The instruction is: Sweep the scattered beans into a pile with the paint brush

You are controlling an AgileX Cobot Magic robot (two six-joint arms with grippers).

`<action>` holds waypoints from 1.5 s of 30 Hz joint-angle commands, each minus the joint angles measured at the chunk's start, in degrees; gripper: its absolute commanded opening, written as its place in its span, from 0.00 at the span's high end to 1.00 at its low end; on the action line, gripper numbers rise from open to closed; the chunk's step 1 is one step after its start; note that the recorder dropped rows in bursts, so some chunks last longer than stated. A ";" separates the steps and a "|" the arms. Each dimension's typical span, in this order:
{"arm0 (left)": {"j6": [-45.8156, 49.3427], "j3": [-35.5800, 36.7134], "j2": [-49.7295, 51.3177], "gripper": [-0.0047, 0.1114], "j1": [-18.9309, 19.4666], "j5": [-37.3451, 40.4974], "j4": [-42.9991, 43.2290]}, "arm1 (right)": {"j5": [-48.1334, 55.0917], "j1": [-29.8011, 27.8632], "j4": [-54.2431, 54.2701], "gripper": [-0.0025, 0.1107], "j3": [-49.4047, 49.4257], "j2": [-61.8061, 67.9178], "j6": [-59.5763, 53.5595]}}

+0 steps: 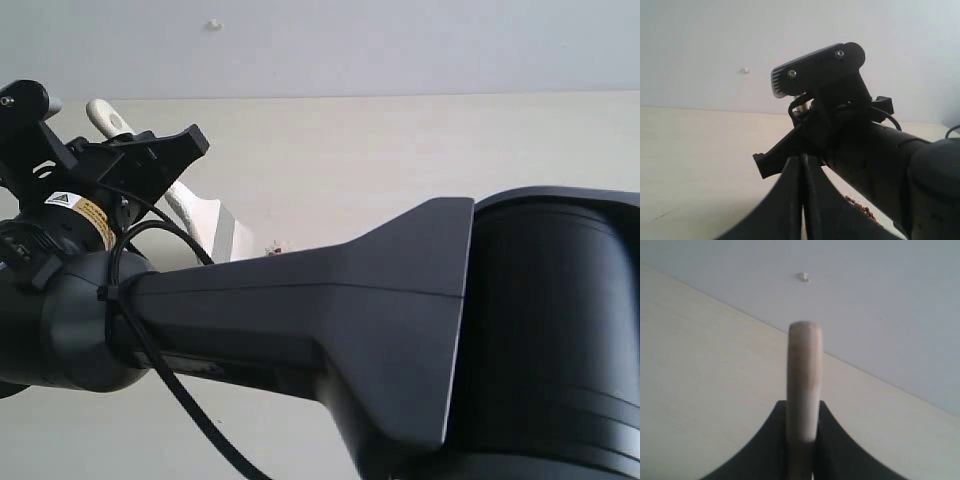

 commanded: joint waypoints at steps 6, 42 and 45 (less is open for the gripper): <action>0.13 0.33 -0.30 0.96 0.21 -0.20 -0.07 | -0.38 0.00 -0.62 0.98 -0.43 -1.00 -0.06; 0.13 0.33 -0.30 0.96 0.21 -0.20 -0.07 | -0.38 1.20 -1.65 0.98 -8.41 -4.32 9.39; 0.13 0.33 -0.30 0.96 0.21 -0.20 -0.07 | -0.38 1.02 -1.42 0.98 -8.41 -4.32 15.16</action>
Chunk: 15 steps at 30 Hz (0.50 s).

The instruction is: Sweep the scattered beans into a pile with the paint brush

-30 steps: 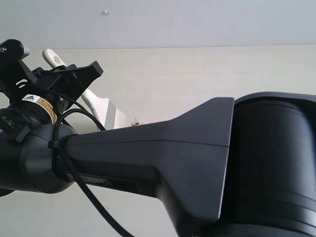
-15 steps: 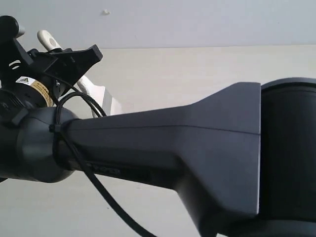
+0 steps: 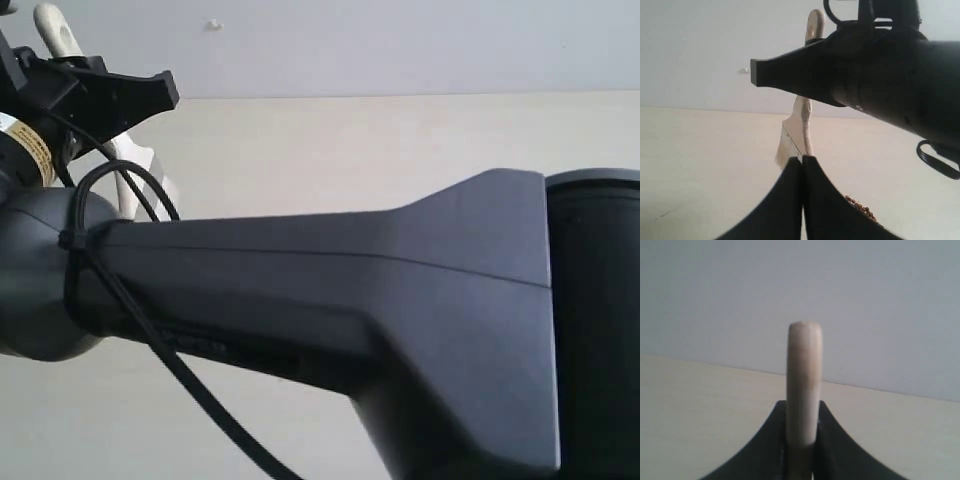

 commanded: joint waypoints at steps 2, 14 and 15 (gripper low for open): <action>0.13 0.33 -0.30 0.96 0.21 -0.20 -0.07 | -0.27 -1.13 -0.26 0.98 -0.65 -0.01 11.06; 0.13 0.33 -0.30 0.96 0.21 -0.20 -0.07 | -0.27 -5.81 -2.74 0.98 -0.65 1.40 7.96; 0.13 0.33 -0.30 0.96 0.21 -0.20 -0.07 | -0.27 -5.81 -3.81 0.98 -0.65 1.40 4.98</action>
